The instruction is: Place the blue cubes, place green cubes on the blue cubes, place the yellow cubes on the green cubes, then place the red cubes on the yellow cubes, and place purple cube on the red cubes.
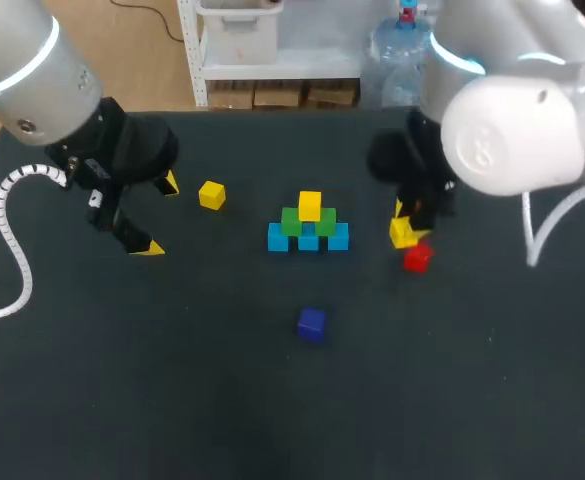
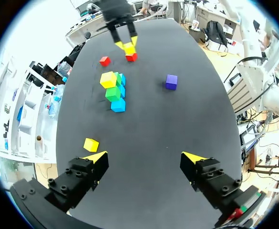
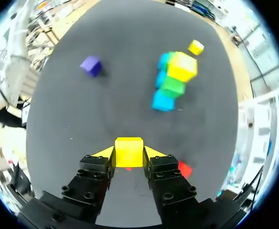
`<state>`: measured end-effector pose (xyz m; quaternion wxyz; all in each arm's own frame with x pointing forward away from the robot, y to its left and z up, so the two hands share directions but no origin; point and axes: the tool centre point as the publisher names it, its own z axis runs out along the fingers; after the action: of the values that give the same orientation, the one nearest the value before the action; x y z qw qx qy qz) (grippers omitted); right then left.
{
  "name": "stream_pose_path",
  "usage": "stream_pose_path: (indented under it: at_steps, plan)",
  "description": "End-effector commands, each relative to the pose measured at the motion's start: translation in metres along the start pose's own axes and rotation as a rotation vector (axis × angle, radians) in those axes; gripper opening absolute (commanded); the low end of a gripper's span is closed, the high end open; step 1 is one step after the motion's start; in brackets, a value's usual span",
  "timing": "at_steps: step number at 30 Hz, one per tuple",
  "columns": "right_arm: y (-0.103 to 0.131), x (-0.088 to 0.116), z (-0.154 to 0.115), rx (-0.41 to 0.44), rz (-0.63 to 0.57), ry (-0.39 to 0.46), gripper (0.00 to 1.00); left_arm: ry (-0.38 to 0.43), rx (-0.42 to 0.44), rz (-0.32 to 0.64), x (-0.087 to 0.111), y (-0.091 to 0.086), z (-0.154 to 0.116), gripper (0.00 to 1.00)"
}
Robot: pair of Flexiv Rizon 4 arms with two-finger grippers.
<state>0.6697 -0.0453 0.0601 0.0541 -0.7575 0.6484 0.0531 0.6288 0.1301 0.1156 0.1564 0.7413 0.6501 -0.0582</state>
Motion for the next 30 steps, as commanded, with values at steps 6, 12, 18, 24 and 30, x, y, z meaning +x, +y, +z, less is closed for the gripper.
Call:
stream_pose_path:
  at_steps: [6,12,18,24,30]
  plan:
    - [-0.036,-0.010,-0.008,0.051,0.114,0.010,0.00,-0.003,0.000,0.003,0.001,0.000,0.000,1.00]
    - [-0.050,-0.030,-0.010,0.074,0.141,-0.013,0.00,-0.003,0.000,0.003,0.001,0.000,0.000,1.00]
    - [-0.057,-0.055,-0.006,0.082,0.113,-0.029,0.00,-0.003,0.000,0.003,0.001,0.000,0.000,1.00]
    - [-0.061,-0.065,-0.003,0.080,0.116,-0.030,0.00,-0.003,0.000,0.003,0.001,0.000,0.000,1.00]
    - [-0.061,-0.068,-0.003,0.085,0.170,-0.026,0.00,-0.003,0.000,0.003,0.001,0.000,0.000,1.00]
